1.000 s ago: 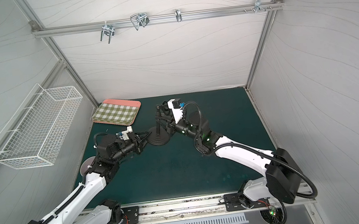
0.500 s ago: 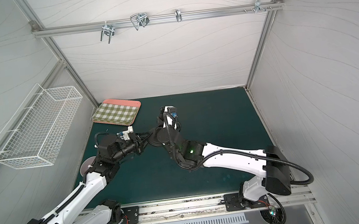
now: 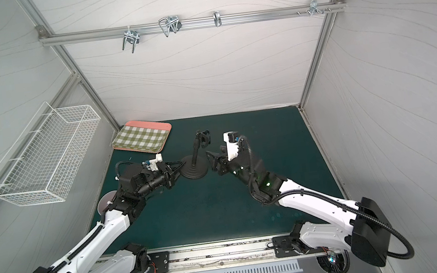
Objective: Assemble a microphone stand
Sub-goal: Screw the microphone stand pole into the microphone stand base.
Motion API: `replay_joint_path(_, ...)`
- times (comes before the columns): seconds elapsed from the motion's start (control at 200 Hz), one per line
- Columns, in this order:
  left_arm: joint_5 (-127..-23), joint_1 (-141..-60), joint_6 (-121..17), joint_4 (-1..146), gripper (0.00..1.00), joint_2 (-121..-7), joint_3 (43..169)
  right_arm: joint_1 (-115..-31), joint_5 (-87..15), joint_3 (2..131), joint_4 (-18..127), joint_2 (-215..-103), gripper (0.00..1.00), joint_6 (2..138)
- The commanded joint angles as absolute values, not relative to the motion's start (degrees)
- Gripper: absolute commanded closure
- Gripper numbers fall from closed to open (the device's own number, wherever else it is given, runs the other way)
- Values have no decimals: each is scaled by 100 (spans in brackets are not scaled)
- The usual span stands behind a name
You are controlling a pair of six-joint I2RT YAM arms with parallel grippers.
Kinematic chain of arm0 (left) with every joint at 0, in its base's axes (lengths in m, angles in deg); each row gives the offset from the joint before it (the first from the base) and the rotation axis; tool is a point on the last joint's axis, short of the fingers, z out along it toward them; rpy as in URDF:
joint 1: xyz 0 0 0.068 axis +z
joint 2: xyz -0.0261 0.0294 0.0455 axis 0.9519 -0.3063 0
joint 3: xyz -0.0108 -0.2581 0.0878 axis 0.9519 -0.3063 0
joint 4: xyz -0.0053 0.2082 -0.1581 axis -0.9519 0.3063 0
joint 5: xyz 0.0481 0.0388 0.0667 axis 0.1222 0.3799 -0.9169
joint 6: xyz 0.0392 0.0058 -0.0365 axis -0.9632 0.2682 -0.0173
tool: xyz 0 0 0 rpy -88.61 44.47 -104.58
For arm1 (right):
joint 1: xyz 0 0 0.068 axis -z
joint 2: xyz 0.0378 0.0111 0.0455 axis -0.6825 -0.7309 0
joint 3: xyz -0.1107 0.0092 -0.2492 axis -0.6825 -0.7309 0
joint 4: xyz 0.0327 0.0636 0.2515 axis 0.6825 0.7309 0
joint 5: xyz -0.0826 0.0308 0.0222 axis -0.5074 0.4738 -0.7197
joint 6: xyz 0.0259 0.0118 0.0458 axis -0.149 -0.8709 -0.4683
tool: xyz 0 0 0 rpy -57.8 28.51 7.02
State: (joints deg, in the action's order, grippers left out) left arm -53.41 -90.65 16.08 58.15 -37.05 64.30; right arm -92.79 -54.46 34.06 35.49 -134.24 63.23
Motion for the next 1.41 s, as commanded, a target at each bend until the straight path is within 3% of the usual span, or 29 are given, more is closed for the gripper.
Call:
replay_joint_path(0.0, -5201, -9045, 1693, 5043, 100, -3609, 6667, -8570, -2701, 3410, 2451, -13430, 27, 6545)
replay_joint_path(0.19, -5216, -9037, 1674, 5120, 100, -3519, 6681, -7690, -933, 3854, 1959, -14105, 27, 6312)
replay_joint_path(0.46, -5214, -9036, 1669, 5129, 100, -3487, 6705, -7606, 352, 4668, 2018, -14989, 30, 6555)
replay_joint_path(0.665, -5201, -9036, 1699, 5129, 100, -3491, 6726, -7619, 435, 4756, 1593, -15235, 31, 6544)
replay_joint_path(1.221, -5165, -9036, 1730, 5129, 100, -3509, 6707, -7992, 236, 5338, 928, -15913, 53, 6448)
replay_joint_path(1.401, -5165, -9037, 1730, 5129, 100, -3516, 6725, -8292, -622, 5242, 1161, -15783, 68, 6767)
